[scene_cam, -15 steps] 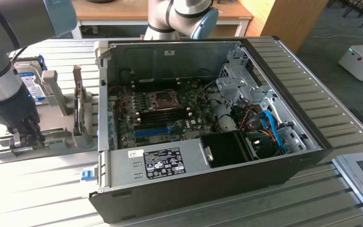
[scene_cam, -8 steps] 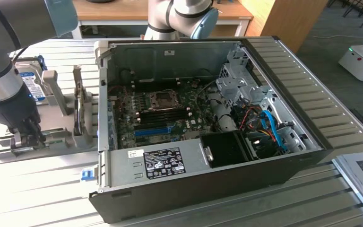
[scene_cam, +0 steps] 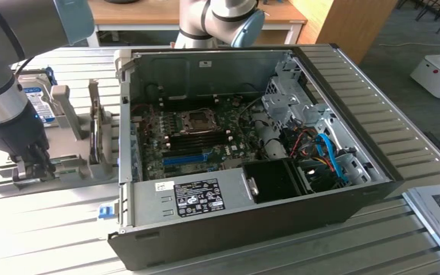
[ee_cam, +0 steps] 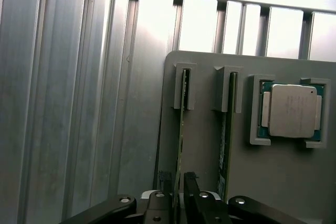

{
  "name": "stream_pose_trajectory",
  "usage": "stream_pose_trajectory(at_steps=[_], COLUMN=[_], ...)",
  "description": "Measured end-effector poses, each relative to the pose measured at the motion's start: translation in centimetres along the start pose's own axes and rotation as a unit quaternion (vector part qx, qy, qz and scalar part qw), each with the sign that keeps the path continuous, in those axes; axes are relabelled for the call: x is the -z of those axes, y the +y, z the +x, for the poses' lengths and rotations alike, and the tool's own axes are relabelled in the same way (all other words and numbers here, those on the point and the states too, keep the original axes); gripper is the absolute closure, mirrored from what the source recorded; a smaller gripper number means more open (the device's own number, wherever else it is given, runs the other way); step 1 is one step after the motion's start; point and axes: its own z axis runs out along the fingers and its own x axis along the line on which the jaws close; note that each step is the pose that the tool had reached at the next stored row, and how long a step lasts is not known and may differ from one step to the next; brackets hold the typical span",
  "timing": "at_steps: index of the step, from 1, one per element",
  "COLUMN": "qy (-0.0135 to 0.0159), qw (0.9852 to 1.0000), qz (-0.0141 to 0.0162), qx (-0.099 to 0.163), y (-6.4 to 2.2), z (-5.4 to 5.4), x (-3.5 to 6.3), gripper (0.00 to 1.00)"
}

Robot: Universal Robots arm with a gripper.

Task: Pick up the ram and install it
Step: 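Pick up the ram and move it above insertion slot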

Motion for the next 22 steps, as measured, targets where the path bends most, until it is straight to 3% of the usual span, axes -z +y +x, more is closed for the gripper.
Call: stream_pose_trajectory(at_steps=[7,10,11,22], qy=[0.0000,0.0000,0.0000,0.0000], qw=[1.0000,1.0000,1.0000,1.0000], qz=[0.0000,0.0000,0.0000,0.0001], qx=[0.000,0.000,0.000,0.000], y=[0.00,0.00,0.00,-0.01], z=[-0.02,-0.02,-0.02,-0.03], x=[0.00,0.00,0.00,-0.01], gripper=[0.76,0.78,0.85,0.87])
